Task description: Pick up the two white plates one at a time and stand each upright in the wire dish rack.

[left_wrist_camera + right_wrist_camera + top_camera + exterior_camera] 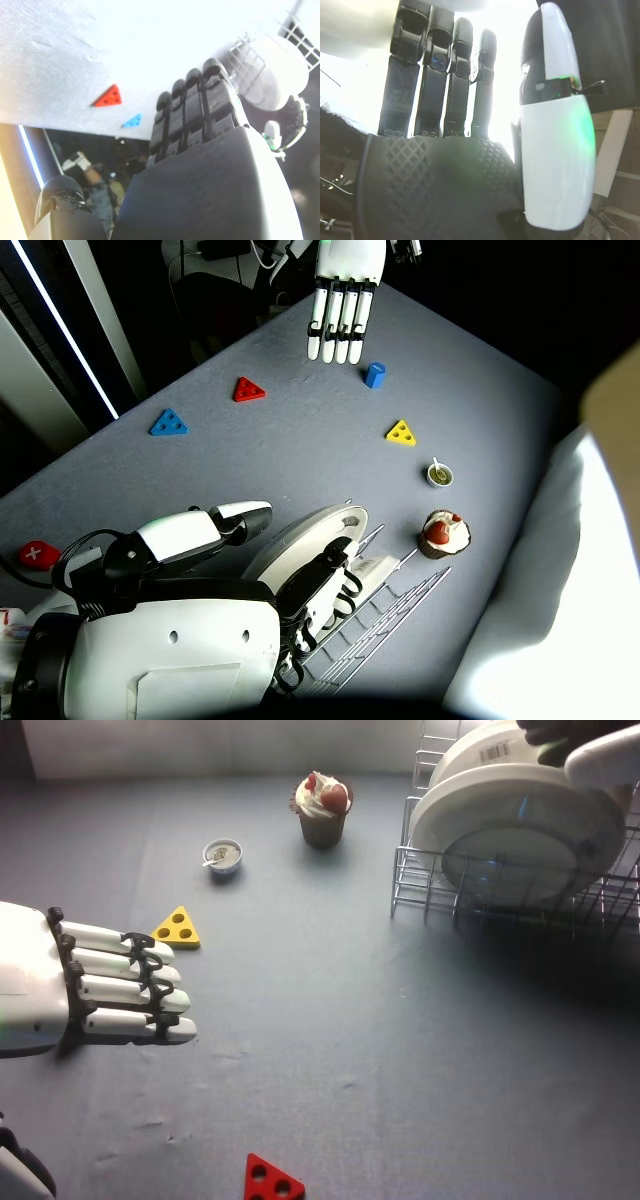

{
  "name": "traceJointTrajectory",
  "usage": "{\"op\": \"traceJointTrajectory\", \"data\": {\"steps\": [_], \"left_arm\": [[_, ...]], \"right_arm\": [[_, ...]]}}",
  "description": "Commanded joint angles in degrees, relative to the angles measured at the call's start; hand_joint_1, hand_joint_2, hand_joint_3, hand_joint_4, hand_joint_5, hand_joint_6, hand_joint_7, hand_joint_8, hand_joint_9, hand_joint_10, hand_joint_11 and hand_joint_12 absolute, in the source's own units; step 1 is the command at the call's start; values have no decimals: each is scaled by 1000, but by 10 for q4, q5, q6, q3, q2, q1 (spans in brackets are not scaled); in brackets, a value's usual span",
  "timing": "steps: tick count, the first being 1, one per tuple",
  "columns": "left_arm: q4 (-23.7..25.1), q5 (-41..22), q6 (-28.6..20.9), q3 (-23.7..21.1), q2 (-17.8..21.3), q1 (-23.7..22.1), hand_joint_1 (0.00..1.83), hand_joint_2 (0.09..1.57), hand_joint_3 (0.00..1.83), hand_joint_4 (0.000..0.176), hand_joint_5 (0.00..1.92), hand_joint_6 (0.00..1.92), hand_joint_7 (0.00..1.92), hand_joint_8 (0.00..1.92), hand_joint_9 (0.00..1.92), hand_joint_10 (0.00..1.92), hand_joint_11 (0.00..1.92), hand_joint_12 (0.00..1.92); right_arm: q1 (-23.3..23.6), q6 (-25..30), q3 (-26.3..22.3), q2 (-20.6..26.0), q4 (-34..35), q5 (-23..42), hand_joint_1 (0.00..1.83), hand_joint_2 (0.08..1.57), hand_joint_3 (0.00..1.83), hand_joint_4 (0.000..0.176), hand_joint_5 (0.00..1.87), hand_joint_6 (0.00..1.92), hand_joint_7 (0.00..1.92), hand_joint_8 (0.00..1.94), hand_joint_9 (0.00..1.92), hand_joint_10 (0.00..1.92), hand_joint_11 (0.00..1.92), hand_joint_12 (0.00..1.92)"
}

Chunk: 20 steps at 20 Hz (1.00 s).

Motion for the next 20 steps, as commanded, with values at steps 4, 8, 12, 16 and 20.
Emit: {"op": "traceJointTrajectory", "data": {"steps": [4, 8, 12, 16, 20], "left_arm": [[-27, -21, 0, -1, 5, -5, 51, 861, 1, 0, 89, 10, 79, 10, 84, 8, 77, 10], [-27, -18, 0, -3, 5, -5, 57, 862, 0, 0, 81, 3, 76, 5, 79, 3, 61, 3], [-29, -17, 0, -4, 5, -5, 59, 858, 0, 0, 76, 4, 69, 1, 74, 0, 59, 7], [-31, -13, 0, -7, 5, -5, 42, 866, 2, 0, 37, 3, 33, 5, 30, 1, 20, 0], [-30, -13, 0, -7, 5, -5, 62, 872, 3, 0, 25, 0, 21, 0, 11, 0, 0, 0]], "right_arm": [[6, -29, 5, 6, 68, 53, 955, 891, 0, 0, 529, 12, 544, 6, 599, 3, 737, 6], [16, -41, 6, 7, 98, 91, 948, 928, 6, 0, 545, 8, 537, 6, 602, 12, 735, 10], [43, -41, 5, 8, 108, 174, 928, 932, 4, 0, 544, 2, 531, 4, 605, 8, 709, 2], [54, -41, -11, 15, 61, 332, 915, 935, 3, 0, 551, 3, 586, 17, 624, 8, 713, 4], [41, -67, -45, 28, -39, 346, 934, 920, 0, 0, 538, 0, 600, 11, 623, 4, 683, 1]]}}
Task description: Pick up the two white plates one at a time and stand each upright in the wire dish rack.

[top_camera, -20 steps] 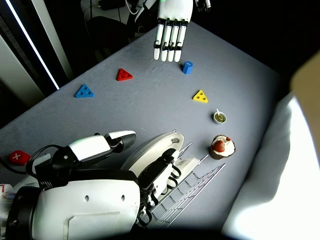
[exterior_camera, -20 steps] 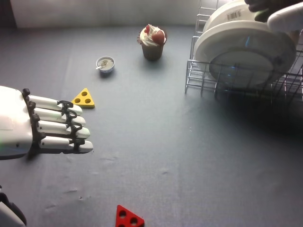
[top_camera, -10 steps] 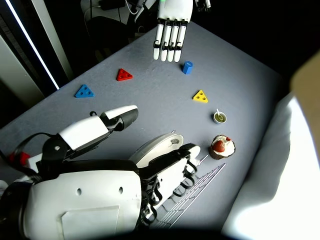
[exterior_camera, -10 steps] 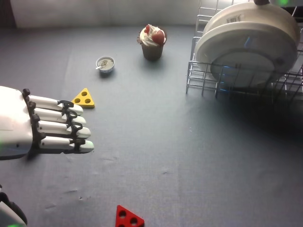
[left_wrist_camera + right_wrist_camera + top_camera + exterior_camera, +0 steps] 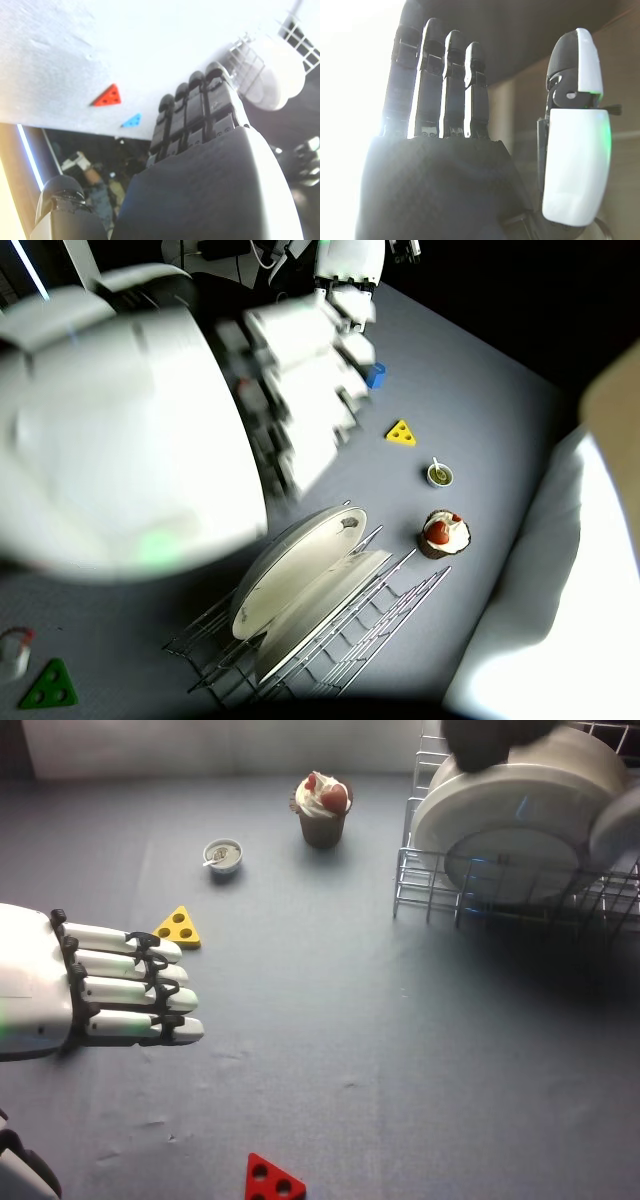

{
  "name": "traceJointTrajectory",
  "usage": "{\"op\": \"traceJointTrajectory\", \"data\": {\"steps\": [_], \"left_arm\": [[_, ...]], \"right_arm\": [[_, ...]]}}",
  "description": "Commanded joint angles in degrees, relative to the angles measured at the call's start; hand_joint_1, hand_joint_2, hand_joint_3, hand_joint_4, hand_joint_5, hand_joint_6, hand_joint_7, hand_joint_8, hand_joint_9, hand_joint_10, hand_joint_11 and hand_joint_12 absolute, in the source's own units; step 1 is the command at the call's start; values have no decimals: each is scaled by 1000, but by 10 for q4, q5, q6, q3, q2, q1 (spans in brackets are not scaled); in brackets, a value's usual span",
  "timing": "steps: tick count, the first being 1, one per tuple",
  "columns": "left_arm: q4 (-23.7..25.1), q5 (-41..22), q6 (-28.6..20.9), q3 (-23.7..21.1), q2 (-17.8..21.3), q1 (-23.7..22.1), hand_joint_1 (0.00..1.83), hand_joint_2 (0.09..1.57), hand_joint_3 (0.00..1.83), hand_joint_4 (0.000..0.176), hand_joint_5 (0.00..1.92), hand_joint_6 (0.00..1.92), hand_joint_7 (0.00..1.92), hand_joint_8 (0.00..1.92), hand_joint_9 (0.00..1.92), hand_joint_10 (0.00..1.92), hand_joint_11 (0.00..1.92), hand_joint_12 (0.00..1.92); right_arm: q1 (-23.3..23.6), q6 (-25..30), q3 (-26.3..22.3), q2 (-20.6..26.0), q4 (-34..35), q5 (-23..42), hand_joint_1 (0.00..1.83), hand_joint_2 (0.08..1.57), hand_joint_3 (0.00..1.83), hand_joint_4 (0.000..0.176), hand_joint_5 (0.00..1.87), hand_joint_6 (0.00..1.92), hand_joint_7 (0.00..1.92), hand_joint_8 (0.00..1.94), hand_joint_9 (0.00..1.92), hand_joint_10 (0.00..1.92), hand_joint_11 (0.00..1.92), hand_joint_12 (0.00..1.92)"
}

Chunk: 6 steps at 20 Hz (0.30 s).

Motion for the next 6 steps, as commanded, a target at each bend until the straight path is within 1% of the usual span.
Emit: {"op": "traceJointTrajectory", "data": {"steps": [1, 2, 4, 6], "left_arm": [[-29, -16, 0, -1, 4, -5, 70, 877, 4, 0, 4, 0, 3, 0, 1, 0, 0, 0], [-29, -16, 0, -1, 4, -5, 77, 874, 2, 0, 7, 2, 8, 3, 10, 4, 0, 0], [-29, -16, 0, -1, 4, -5, 43, 867, 0, 0, 19, 5, 25, 7, 23, 6, 9, 4], [-28, -15, 0, -1, 5, -5, 20, 870, 1, 0, 18, 4, 25, 5, 20, 4, 19, 7]], "right_arm": [[3, -6, 6, 7, 56, 17, 927, 916, 0, 0, 528, 0, 598, 9, 625, 4, 676, 0], [-2, -31, 8, 7, 53, 17, 901, 917, 0, 0, 520, 0, 595, 6, 621, 2, 667, 0], [-10, -59, 4, 10, 46, 7, 861, 926, 2, 0, 464, 0, 545, 0, 571, 0, 630, 0], [-18, -119, -9, 19, 43, 5, 879, 921, 0, 0, 437, 0, 531, 0, 563, 0, 629, 1]]}}
